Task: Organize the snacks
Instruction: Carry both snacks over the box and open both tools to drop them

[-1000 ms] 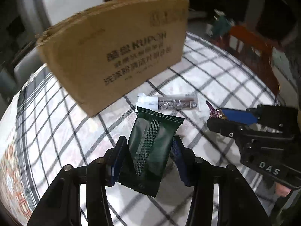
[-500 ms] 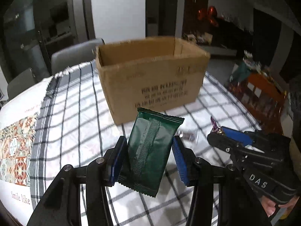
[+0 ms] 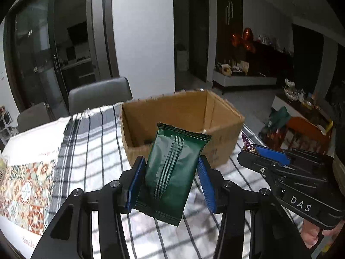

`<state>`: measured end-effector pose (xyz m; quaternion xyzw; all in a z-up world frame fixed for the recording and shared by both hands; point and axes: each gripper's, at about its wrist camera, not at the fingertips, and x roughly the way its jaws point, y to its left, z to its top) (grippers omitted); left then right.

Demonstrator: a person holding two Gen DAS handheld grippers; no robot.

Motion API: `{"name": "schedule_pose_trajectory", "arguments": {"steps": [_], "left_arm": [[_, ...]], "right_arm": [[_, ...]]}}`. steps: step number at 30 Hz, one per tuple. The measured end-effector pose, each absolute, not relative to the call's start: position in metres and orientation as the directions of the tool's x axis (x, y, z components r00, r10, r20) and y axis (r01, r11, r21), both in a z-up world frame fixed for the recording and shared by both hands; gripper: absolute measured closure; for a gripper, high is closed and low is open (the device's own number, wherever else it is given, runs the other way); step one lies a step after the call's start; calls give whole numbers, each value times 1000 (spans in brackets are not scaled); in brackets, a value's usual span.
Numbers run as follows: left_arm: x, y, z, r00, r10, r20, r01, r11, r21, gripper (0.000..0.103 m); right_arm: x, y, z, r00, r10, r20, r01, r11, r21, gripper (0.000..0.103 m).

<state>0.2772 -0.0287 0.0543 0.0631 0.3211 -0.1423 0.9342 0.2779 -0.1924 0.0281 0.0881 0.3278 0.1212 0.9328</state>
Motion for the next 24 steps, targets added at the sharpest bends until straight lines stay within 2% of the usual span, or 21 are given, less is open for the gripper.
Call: {"name": "schedule_pose_trajectory", "arguments": {"steps": [10,19,20,21,22,23,24], "left_arm": [[338,-30,69,763,-244,-598,308,951,6,54],[379,-39,68,764,-208,-611,283,959,28,54],[382,-40,67,762,-203,-614,280,959,30,52],[385,-40,67,763,-198,-615,274,961,31,48],[387,-39,67,764,-193,-616,267,963,29,44],[386,-38,66,767,-186,-614,256,966,27,38],[384,-38,66,770,-180,-613,249,968,29,37]], "right_arm": [[342,-194,52,761,290,-581,-216,957,194,78],[386,-195,53,751,273,-601,-222,962,158,78],[389,-196,52,748,271,-606,-220,962,160,75],[392,-198,51,744,263,-614,-211,965,158,65],[394,-200,50,745,254,-616,-197,967,161,61],[393,-202,49,749,250,-614,-188,968,164,60],[393,-203,49,750,247,-614,-183,969,165,60]]}}
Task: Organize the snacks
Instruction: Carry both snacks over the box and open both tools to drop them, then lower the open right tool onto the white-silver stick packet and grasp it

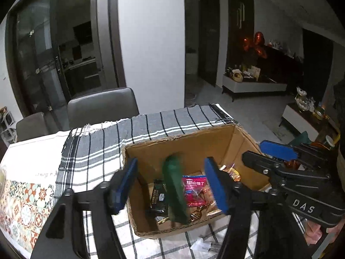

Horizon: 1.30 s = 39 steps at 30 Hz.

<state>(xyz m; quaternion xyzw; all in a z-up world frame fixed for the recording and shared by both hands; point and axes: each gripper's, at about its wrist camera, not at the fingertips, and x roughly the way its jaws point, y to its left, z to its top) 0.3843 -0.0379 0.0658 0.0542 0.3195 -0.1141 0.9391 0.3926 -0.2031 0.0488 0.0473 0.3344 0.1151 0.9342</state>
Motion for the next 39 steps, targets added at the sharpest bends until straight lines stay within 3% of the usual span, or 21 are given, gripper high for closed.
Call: {"name": "schedule_pose_trajectory", "arguments": {"steps": [7,11,20,26,39], "left_arm": [[359,-38,62,774,-125,-620,214,974,71,37],[338,-33,64,784,-113,-610,193,979,67,30],[290,-27,60,807,-49,-589,133,986,100,26],[272,-23,43,785,-18,-620,104,989,102,21],[265,-20,-4,712,33,-701,60,992,108,21]], "right_arm": [[372,-205,45,747,261,-611,-208,965,158,60],[356,-200,42,733,283,-618,-243,958,150,60],[318,-191,28,704,320,-634,-311,942,130,60],[301,-185,16,677,335,-655,-357,928,105,60],[299,-173,-27,576,333,-747,-425,902,74,60]]}}
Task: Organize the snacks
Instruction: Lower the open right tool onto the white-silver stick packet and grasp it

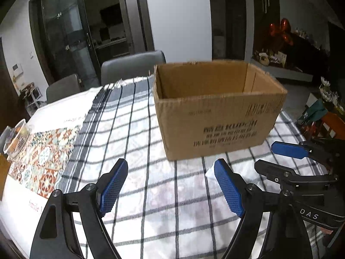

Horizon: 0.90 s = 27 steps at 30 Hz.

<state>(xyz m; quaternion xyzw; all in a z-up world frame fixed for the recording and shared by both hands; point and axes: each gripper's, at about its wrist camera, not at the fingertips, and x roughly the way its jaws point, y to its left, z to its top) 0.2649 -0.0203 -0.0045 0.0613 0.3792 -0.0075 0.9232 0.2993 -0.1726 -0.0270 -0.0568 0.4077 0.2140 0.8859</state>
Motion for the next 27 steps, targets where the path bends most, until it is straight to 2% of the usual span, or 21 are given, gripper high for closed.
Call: {"name": "schedule_pose_trajectory", "arguments": {"steps": [14,27], "left_arm": [[272,-18,-59,619,69,-783,36,993,116,21],[289,-18,-89,560,80,-825,27,993,114,21]], "right_arm": [[308,-153,-75,469,287,-835,-528,849,-6,60],[327,-146,-105,421,272,-865,-564,826,-14,61]]}}
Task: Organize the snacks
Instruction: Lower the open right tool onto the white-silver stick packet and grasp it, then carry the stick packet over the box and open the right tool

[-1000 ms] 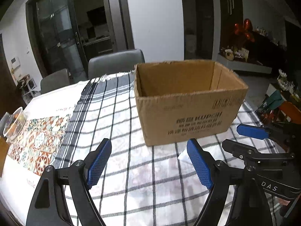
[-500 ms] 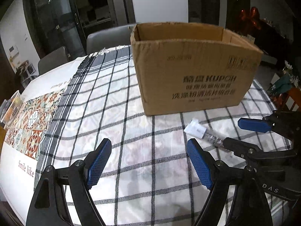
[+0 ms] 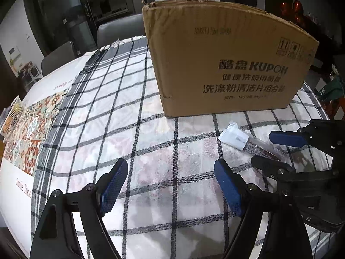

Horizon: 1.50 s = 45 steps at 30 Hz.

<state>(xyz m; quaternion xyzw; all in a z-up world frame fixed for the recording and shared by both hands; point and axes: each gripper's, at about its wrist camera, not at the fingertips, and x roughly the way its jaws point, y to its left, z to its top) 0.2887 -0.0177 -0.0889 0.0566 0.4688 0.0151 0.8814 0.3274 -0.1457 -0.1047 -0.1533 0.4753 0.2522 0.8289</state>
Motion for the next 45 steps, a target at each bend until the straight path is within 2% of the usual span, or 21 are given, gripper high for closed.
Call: {"name": "schedule_pose_trajectory", "arguments": {"steps": [4,6,10,15,29,45], "left_arm": [[291,-17,-92,554,85,-828,24,993,117,21],[292,-17,-93,553,83,-829,24,993,115,21],[292,-17,-93,550,87,-830,22,993,118,21],[290,-18,-93,552,87,-829,23,993,119,21],[267,-21,-63,606,68,-792,29,994,108,21],[253,-25,6,720,24,-694,71,992,108,21]], "right_arm": [[330,-145,-112,412,276,-868,-570,822,-9,61],[332,-143,-114,413,272,-869,-566,824,-12,68],[332,-144,-115,407,282,-869,-562,827,5,71],[325,-144,-114,420,273,-865,-566,825,-14,80],[296,-156,-70,491,333,-805,-506,861,48,81],[271,-179,4,648,369,-666,-430,899,80,81]]}}
